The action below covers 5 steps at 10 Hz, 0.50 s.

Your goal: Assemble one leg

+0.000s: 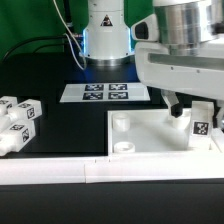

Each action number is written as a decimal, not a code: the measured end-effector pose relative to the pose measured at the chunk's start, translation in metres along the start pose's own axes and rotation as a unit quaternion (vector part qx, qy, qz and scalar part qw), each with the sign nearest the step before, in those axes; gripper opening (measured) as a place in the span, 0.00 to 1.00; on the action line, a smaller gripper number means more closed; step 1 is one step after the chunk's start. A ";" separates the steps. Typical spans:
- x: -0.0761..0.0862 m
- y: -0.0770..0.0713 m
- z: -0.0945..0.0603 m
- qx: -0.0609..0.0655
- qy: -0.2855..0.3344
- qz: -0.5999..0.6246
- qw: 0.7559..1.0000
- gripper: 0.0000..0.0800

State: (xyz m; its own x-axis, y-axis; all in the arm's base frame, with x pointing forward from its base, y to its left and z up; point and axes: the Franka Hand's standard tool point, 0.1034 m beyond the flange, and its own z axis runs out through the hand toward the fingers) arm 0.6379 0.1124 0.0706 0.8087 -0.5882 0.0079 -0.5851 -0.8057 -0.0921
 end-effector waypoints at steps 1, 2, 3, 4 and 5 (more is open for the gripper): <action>-0.003 0.000 0.002 -0.002 -0.004 -0.087 0.996 0.81; -0.005 0.002 0.006 -0.005 -0.011 -0.103 0.995 0.81; -0.005 0.002 0.005 -0.005 -0.010 -0.080 0.997 0.81; -0.005 0.002 0.005 -0.005 -0.010 -0.080 0.997 0.67; -0.005 0.002 0.005 -0.005 -0.010 -0.075 0.997 0.51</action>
Offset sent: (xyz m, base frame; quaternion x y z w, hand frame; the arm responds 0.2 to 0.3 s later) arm 0.0000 0.0000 0.0000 0.0000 0.0000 0.0000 1.0000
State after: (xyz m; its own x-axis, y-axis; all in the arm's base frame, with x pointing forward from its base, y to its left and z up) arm 0.6331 0.1140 0.0649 0.8884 -0.4590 0.0004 -0.4574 -0.8855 -0.0818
